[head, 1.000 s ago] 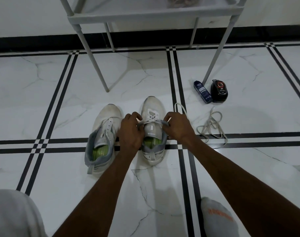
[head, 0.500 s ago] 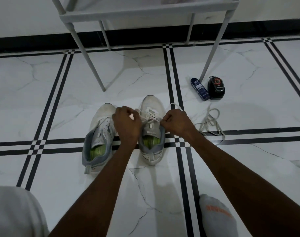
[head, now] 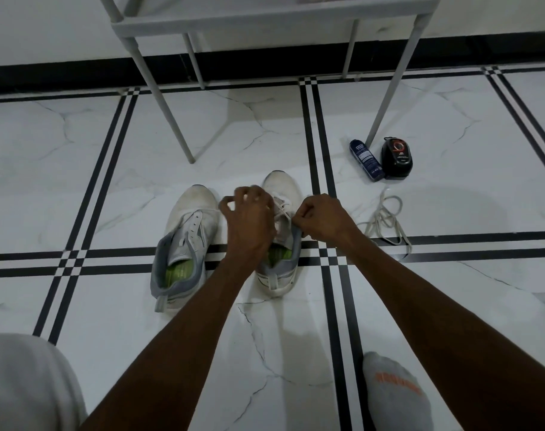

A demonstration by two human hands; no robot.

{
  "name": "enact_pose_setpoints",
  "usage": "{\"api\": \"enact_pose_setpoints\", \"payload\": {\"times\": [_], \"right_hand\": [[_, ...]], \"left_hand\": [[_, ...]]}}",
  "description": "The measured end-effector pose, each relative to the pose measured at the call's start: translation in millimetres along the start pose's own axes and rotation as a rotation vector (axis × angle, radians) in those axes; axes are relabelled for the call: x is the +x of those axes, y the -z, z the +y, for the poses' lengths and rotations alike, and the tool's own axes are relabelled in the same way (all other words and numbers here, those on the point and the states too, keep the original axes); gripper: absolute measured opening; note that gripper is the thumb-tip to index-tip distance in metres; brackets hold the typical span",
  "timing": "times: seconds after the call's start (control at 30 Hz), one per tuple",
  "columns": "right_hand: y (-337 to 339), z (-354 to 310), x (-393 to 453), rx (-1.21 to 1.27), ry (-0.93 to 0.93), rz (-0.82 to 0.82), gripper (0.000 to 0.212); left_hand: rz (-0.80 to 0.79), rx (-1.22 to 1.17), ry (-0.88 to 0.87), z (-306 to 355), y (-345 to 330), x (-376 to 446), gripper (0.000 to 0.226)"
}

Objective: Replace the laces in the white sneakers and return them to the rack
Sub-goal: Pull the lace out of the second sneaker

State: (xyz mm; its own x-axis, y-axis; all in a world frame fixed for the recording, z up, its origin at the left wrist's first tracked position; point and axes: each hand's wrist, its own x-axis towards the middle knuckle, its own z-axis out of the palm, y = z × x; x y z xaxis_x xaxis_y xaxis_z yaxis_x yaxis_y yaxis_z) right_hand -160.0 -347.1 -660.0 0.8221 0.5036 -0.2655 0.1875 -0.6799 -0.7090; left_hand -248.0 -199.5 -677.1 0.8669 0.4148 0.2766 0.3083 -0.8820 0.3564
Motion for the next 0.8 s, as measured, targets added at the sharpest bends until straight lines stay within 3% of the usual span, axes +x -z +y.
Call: {"api": "enact_pose_setpoints", "payload": {"times": [0.07, 0.1, 0.13, 0.17, 0.23, 0.3, 0.37, 0.4, 0.53, 0.63, 0.7, 0.73, 0.8], "right_hand": [[0.8, 3.0, 1.0, 0.004, -0.018, 0.021, 0.011], [1.3, 3.8, 0.3, -0.001, -0.019, 0.029, 0.01], [1.6, 3.9, -0.1, -0.003, -0.015, 0.032, 0.009], [1.5, 4.1, -0.7, -0.002, -0.016, 0.032, 0.009], [2.3, 2.1, 0.0, 0.0, -0.021, 0.024, 0.009], [2.0, -0.7, 2.0, -0.022, -0.018, 0.014, 0.01], [1.3, -3.2, 3.5, -0.036, -0.023, 0.013, 0.012], [1.0, -3.8, 4.1, -0.04, -0.028, 0.014, 0.013], [-1.8, -2.2, 3.3, -0.057, -0.035, -0.018, 0.017], [-0.9, -2.8, 4.5, -0.082, -0.046, -0.003, 0.014], [0.4, -3.1, 3.6, -0.084, -0.053, 0.006, 0.013], [0.4, -3.9, 4.0, -0.08, -0.052, 0.007, 0.013], [0.1, -4.9, 4.3, -0.067, -0.054, 0.005, 0.014]], "left_hand": [[0.228, -0.256, 0.528, -17.0, 20.8, 17.5, 0.006], [0.281, -0.312, 0.712, -28.2, 28.3, 25.5, 0.011], [0.285, -0.279, 0.754, -36.8, 30.8, 29.1, 0.019], [0.27, -0.257, 0.686, -38.4, 31.9, 29.4, 0.027], [0.183, -0.304, 0.318, -25.4, 24.8, 21.6, 0.035], [-0.082, -0.259, 0.029, -8.1, 9.6, 8.2, 0.034], [-0.264, -0.107, -0.089, -1.0, -5.6, -0.4, 0.027], [-0.261, -0.064, -0.104, 0.2, -11.5, -3.0, 0.022], [-0.043, -0.115, -0.044, -0.6, -8.8, -5.3, 0.007], [0.337, -0.288, 0.448, -26.5, 18.8, 13.7, 0.013], [0.345, -0.262, 0.646, -42.4, 32.7, 23.0, 0.016], [0.294, -0.227, 0.641, -42.4, 35.8, 23.6, 0.02], [0.218, -0.159, 0.489, -29.7, 35.9, 17.9, 0.05]]}}
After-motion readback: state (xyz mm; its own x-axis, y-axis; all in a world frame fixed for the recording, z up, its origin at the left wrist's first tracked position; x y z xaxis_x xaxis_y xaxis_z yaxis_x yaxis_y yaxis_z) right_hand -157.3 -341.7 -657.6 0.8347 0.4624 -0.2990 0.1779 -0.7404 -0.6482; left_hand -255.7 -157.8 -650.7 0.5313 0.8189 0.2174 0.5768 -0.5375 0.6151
